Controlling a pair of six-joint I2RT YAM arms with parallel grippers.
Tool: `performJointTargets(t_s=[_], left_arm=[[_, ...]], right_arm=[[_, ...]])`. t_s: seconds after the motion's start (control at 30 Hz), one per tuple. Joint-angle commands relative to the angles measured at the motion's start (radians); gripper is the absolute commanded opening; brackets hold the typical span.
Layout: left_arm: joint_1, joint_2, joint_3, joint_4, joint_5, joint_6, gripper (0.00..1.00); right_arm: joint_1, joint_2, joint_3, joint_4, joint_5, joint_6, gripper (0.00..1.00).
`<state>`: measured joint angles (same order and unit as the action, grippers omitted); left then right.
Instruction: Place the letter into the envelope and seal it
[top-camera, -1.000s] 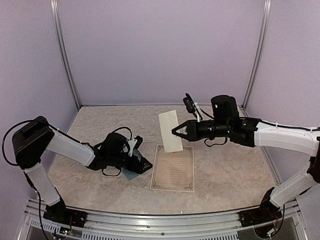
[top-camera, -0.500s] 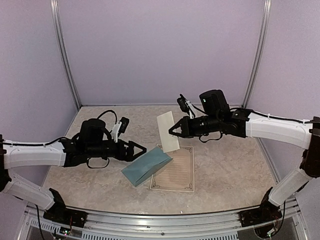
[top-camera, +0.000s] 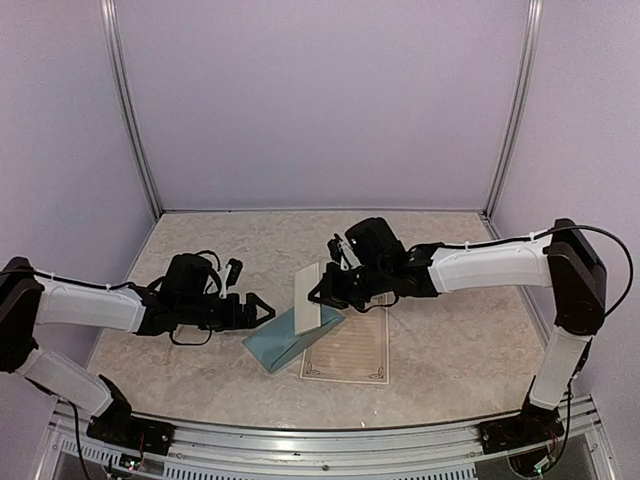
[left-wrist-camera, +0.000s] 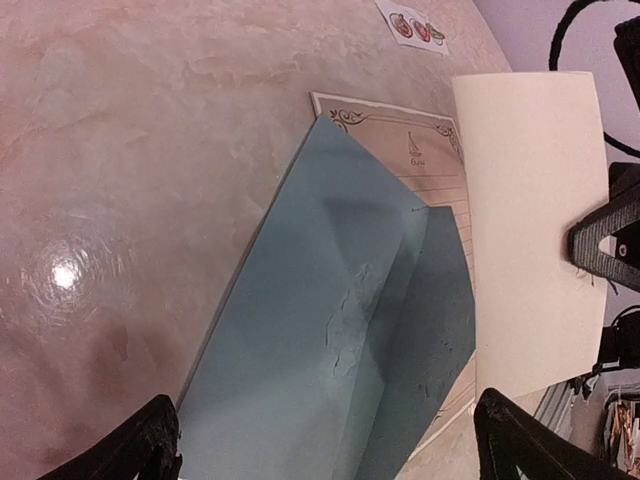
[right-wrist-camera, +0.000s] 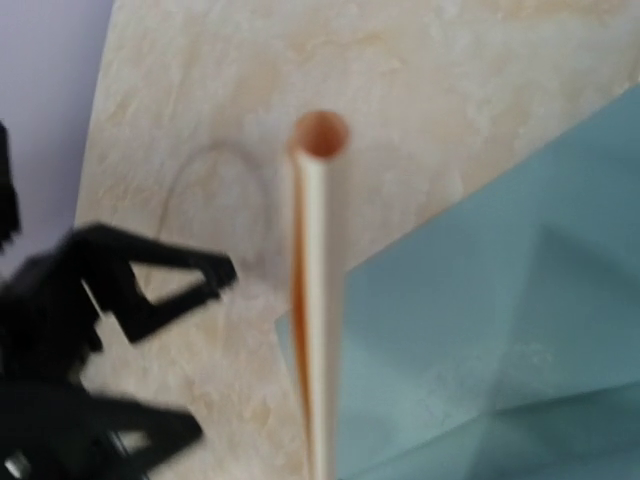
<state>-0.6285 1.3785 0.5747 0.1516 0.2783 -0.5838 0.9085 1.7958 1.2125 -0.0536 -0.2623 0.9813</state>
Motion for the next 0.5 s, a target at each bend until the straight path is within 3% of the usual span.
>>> performJointTargets(t_s=[0.0, 0.2, 0.47], left_arm=[[0.006, 0.054, -0.054, 0.104, 0.088, -0.014, 0.97], [-0.050, 0.115, -0.075, 0.089, 0.102, -0.017, 0.97], [-0.235, 0.037, -0.139, 0.049, 0.081, -0.174, 0.98]], right_arm=[[0.025, 0.053, 0.050, 0.073, 0.055, 0.085, 0.00], [0.032, 0.079, -0.004, 0.028, 0.068, 0.119, 0.00], [0.032, -0.064, -0.215, -0.001, 0.115, 0.167, 0.00]])
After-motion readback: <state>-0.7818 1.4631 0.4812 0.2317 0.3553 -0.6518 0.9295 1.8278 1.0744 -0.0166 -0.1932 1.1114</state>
